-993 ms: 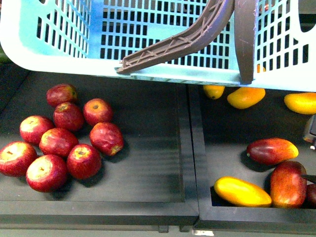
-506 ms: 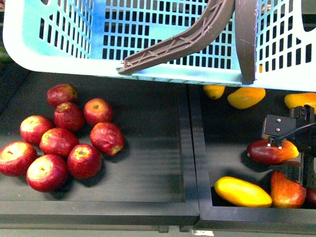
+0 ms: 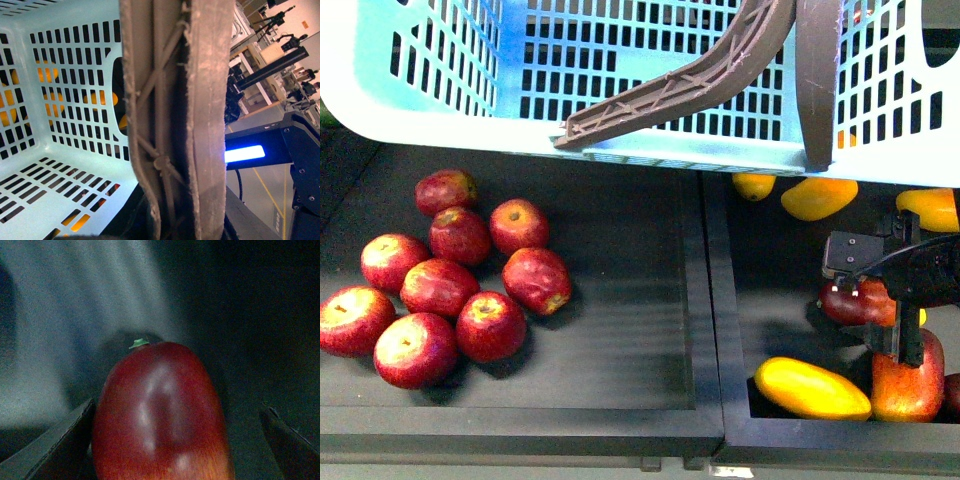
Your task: Pick mango and avocado into basket
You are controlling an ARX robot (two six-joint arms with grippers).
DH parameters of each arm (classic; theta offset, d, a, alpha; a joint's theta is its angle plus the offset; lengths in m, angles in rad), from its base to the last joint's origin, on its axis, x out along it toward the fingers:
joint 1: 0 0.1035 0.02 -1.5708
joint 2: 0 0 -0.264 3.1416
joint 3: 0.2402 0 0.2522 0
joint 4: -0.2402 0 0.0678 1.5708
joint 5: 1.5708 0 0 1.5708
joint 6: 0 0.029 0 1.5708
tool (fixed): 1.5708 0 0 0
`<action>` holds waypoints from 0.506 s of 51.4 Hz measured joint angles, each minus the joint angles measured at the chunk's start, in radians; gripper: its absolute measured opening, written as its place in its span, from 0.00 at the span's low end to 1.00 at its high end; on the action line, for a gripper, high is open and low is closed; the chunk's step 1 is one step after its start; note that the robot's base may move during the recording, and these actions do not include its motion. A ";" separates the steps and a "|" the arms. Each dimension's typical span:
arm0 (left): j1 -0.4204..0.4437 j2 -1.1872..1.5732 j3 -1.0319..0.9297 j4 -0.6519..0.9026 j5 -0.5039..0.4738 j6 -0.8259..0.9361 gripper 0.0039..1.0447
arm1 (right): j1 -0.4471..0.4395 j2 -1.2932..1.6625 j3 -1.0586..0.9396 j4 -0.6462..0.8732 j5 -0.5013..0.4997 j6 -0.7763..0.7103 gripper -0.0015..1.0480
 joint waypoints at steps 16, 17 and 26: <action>0.000 0.000 0.000 0.000 0.001 0.000 0.16 | 0.009 0.022 0.008 0.023 0.030 0.018 0.68; 0.000 0.000 0.000 0.000 0.001 0.000 0.16 | 0.008 0.021 0.005 0.028 0.030 0.018 0.65; 0.000 0.000 0.000 0.000 0.000 0.000 0.16 | -0.035 -0.057 -0.068 0.159 -0.034 0.153 0.61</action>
